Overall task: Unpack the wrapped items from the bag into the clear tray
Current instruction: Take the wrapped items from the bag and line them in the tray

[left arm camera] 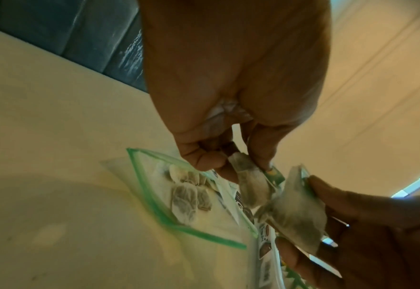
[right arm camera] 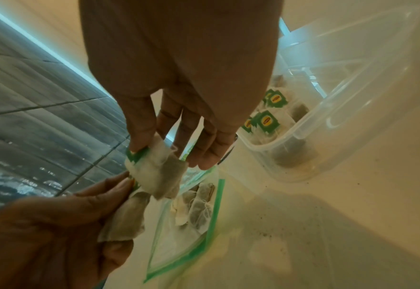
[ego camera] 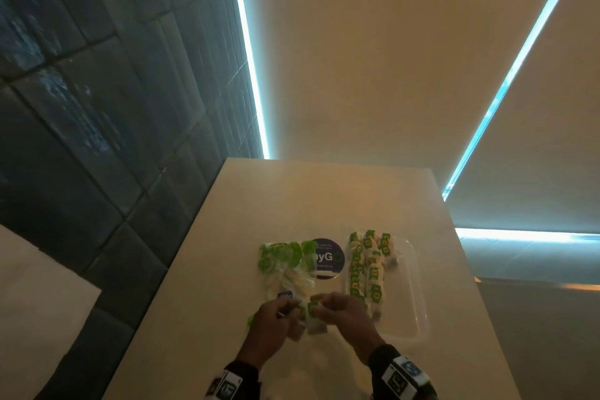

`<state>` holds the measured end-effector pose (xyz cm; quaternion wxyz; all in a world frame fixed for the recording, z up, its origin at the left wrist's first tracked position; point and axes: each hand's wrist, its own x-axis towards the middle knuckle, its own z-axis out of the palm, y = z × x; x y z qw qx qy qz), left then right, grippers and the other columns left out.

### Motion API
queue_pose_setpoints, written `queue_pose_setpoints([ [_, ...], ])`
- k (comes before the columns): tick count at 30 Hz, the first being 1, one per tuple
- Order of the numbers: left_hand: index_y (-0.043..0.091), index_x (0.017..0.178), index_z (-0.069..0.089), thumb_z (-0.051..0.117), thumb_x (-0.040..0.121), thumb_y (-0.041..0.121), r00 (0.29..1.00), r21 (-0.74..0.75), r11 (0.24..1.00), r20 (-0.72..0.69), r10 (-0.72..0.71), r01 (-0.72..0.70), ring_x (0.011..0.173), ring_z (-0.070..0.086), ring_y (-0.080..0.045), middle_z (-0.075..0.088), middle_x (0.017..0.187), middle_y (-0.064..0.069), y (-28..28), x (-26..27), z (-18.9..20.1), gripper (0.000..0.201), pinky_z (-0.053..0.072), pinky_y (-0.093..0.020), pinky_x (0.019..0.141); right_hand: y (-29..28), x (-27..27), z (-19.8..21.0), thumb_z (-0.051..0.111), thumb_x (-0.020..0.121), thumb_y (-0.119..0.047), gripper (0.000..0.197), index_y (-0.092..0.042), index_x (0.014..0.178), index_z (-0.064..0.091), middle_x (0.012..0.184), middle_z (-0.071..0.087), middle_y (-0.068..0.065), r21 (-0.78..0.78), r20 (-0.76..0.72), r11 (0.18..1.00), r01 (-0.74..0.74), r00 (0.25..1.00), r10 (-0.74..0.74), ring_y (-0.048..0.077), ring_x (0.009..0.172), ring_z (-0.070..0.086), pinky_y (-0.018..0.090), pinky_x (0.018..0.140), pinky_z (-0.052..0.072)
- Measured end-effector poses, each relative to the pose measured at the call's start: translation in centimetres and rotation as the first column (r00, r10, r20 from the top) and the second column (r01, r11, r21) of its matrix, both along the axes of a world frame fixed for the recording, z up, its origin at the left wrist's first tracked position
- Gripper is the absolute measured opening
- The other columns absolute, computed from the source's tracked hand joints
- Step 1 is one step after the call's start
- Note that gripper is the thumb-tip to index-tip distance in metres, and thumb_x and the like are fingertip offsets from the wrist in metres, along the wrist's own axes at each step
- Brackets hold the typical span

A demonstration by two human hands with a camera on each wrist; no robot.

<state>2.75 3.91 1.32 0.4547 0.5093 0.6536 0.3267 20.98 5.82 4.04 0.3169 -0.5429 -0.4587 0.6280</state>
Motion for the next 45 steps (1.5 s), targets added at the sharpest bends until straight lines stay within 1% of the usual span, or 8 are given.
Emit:
queue_pose_setpoints([
  [6,0.024,0.082,0.075,0.070,0.085,0.012,0.999,0.053,0.999,0.044,0.004,-0.006,0.067,0.066,-0.001,0.074,0.075,0.005,-0.3,0.2,1.0,0.013,0.051,-0.016,0.063,-0.3,-0.1,0.2,0.076,0.080,-0.013,0.011,-0.003,0.081,0.072,0.074,0.068,0.006,0.070,0.146,0.994,-0.084,0.987,0.073,0.010,0.068,0.062,0.022,0.067,0.051],
  [13,0.022,0.089,0.074,0.076,0.079,0.005,0.987,-0.008,0.999,0.155,0.045,-0.045,0.080,0.071,-0.005,0.076,0.082,0.006,-0.8,0.4,1.1,0.019,0.054,-0.017,0.071,-0.7,0.0,0.3,0.069,0.086,-0.008,0.017,0.008,0.088,0.069,0.078,0.069,0.011,-0.038,-0.024,0.996,0.079,0.997,-0.080,0.016,0.071,0.065,0.024,0.065,0.055],
  [19,0.012,0.084,0.075,0.071,0.083,0.009,0.974,-0.004,0.992,0.188,0.125,-0.127,0.069,0.065,-0.009,0.075,0.076,-0.003,-0.6,1.2,1.3,0.005,0.052,-0.024,0.065,-0.9,-0.1,0.8,0.070,0.085,-0.006,0.011,0.004,0.087,0.067,0.086,0.068,0.016,-0.112,-0.083,0.992,0.054,0.994,-0.064,0.026,0.082,0.066,0.043,0.078,0.059],
  [27,0.016,0.076,0.071,0.072,0.083,0.014,0.976,0.039,0.990,0.179,0.125,-0.134,0.059,0.058,-0.006,0.070,0.068,0.001,-0.3,1.8,1.8,0.008,0.045,-0.023,0.055,-0.6,-0.2,1.2,0.071,0.083,-0.006,0.022,0.012,0.094,0.062,0.089,0.066,0.022,-0.146,-0.184,0.987,0.064,0.979,-0.091,0.034,0.083,0.067,0.044,0.072,0.060],
  [30,0.016,0.074,0.070,0.072,0.084,0.015,0.976,0.035,0.991,0.184,0.120,-0.129,0.057,0.056,-0.007,0.067,0.065,0.002,-0.3,1.7,2.0,0.010,0.045,-0.025,0.054,-0.6,-0.2,1.1,0.072,0.083,-0.007,0.023,0.010,0.095,0.062,0.090,0.067,0.021,-0.135,-0.163,0.988,0.078,0.981,-0.100,0.033,0.085,0.065,0.051,0.080,0.057],
  [37,0.010,0.083,0.065,0.067,0.090,0.017,0.954,-0.093,0.984,0.248,0.171,-0.152,0.066,0.068,-0.015,0.069,0.083,-0.010,-1.0,1.3,2.6,0.010,0.057,-0.033,0.055,-0.2,0.0,1.1,0.064,0.089,-0.004,0.024,0.003,0.113,0.065,0.110,0.064,0.029,-0.182,-0.170,0.983,0.018,0.984,-0.049,0.037,0.093,0.067,0.040,0.076,0.060],
  [42,0.009,0.086,0.057,0.062,0.093,0.022,0.944,-0.138,0.984,0.295,0.148,-0.111,0.067,0.071,-0.030,0.070,0.082,-0.014,-1.1,1.3,2.8,0.015,0.052,-0.030,0.048,-0.1,0.3,1.6,0.062,0.090,-0.004,0.018,0.004,0.105,0.070,0.104,0.068,0.025,-0.268,-0.116,0.959,-0.093,0.991,0.064,0.028,0.087,0.068,0.037,0.076,0.060],
  [45,0.009,0.082,0.059,0.067,0.089,0.018,0.943,-0.134,0.988,0.315,0.111,-0.072,0.066,0.067,-0.020,0.068,0.077,-0.012,-1.1,1.0,2.8,0.014,0.051,-0.030,0.054,0.1,0.7,2.2,0.061,0.090,-0.002,0.022,0.012,0.106,0.065,0.103,0.067,0.027,-0.321,-0.116,0.933,-0.162,0.985,0.131,0.029,0.084,0.070,0.039,0.078,0.058],
])
